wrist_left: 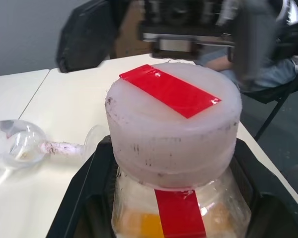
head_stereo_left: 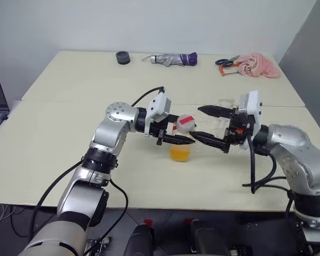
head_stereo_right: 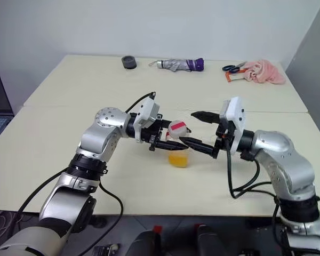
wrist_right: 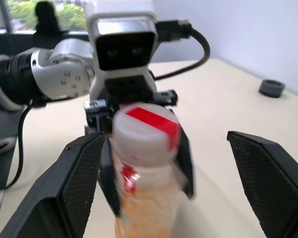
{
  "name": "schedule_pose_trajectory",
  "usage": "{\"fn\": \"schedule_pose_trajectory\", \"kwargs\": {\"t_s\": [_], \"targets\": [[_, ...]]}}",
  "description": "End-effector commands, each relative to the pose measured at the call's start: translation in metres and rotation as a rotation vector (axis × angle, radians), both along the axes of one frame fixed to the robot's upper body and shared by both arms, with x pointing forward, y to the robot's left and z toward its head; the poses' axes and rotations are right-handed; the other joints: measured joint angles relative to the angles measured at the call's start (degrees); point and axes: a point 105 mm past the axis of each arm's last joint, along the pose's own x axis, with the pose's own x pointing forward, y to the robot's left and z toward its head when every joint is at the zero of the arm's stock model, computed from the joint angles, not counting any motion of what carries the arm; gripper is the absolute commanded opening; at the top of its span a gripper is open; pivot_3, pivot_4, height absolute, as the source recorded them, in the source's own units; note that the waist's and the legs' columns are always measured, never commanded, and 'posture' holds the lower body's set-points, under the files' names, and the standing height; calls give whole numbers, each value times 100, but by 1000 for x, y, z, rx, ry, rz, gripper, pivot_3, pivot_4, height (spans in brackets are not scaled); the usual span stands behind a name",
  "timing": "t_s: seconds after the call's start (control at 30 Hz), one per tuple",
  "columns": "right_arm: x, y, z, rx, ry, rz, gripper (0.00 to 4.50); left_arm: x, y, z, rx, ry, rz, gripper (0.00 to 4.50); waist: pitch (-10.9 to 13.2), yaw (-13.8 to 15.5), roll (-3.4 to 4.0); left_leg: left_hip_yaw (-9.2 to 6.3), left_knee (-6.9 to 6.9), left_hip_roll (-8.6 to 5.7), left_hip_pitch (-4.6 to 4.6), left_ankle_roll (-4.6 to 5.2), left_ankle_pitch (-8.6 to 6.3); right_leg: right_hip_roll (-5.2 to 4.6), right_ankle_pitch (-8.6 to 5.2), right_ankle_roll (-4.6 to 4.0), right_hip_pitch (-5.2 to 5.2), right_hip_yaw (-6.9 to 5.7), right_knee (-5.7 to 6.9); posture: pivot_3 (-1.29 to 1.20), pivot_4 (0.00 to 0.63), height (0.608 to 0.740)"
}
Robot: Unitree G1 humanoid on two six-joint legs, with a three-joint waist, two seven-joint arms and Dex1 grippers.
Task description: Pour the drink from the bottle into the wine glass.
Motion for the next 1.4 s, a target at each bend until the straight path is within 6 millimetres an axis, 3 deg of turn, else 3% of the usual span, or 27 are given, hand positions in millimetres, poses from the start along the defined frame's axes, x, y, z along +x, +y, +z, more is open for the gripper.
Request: {"fn": "schedule_pose_trajectory", "kwargs": {"t_s": [0.03,0.27,0.6,0.8,1.4], "targets": [[-5,12,11,15,-89,-49,4202,-2,-2,11,-29,-46,-21,2184,0,-15,0,0,0,1,2,0,0,2,0,0,0,0,1,0,150,740],[8,11,16,25,-129,-126,4202,-1,-6,10,-25,-52,-32,2184,0,0,0,1,3,-2,-1,-1,0,0,0,0,0,0,-2,0,150,740],[19,-8,14,24,-115,-219,4202,-1,-6,9,-26,-53,-33,2184,0,0,0,1,2,-2,-1,0,0,0,0,0,0,0,-3,0,150,740],[17,-21,13,15,-99,-249,4202,-1,-4,8,-23,-51,-29,2184,0,4,0,1,2,-2,-2,0,0,0,0,0,0,0,-3,0,150,740],[8,-29,8,-13,-60,-224,4202,0,-3,8,-22,-52,-18,2184,0,11,0,1,2,-3,-2,0,0,0,0,0,1,1,-3,0,150,740]]}}
